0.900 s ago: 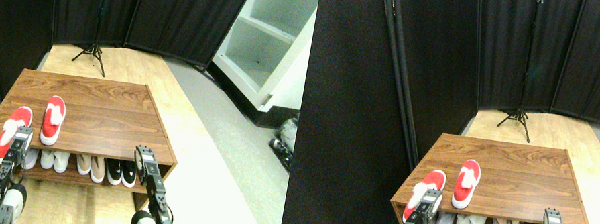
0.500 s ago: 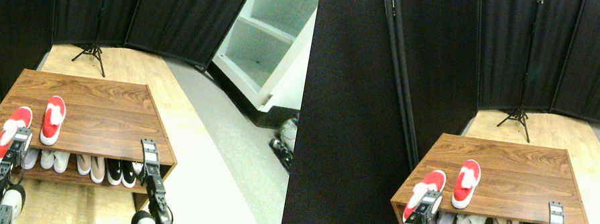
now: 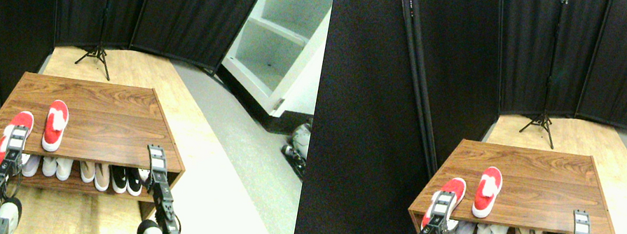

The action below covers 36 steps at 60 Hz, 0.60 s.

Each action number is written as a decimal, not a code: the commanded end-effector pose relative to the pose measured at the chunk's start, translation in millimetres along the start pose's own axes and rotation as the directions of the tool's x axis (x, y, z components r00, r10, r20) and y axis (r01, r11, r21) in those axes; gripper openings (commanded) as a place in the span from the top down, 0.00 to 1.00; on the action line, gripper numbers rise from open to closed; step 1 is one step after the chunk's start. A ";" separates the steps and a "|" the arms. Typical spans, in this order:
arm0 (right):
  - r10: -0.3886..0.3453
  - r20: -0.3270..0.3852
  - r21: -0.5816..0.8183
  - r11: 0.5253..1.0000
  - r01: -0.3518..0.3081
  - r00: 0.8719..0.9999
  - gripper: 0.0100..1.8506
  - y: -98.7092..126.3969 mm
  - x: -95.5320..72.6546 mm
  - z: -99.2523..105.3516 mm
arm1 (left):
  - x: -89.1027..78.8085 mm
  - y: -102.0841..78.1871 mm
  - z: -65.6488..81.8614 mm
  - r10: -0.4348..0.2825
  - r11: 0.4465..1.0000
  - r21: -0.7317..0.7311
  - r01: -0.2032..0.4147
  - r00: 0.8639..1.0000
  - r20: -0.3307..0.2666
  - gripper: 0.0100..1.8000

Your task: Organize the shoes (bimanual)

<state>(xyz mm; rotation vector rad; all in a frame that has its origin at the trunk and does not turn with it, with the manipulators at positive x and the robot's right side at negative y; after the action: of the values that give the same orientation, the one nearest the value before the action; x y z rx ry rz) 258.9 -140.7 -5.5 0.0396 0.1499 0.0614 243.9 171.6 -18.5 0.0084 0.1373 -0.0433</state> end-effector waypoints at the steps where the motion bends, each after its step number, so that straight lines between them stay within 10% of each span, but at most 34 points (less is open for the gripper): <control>1: 0.020 0.045 -0.010 1.000 -0.019 0.999 0.68 2.1 1.5 4.3 | -0.8 -1.9 11.3 0.004 1.000 -0.004 -0.004 0.999 0.044 0.59; 36: 0.056 0.104 0.050 0.997 -0.062 0.993 0.65 1.5 5.9 3.2 | -50.6 -1.9 45.0 -0.001 0.939 -0.336 0.073 0.978 0.209 0.43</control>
<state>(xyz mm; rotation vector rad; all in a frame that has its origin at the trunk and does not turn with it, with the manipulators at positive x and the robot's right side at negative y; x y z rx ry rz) 262.8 -139.3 -6.2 0.0907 0.0945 0.1003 201.0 172.8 23.5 -0.3698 -0.0160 -0.0487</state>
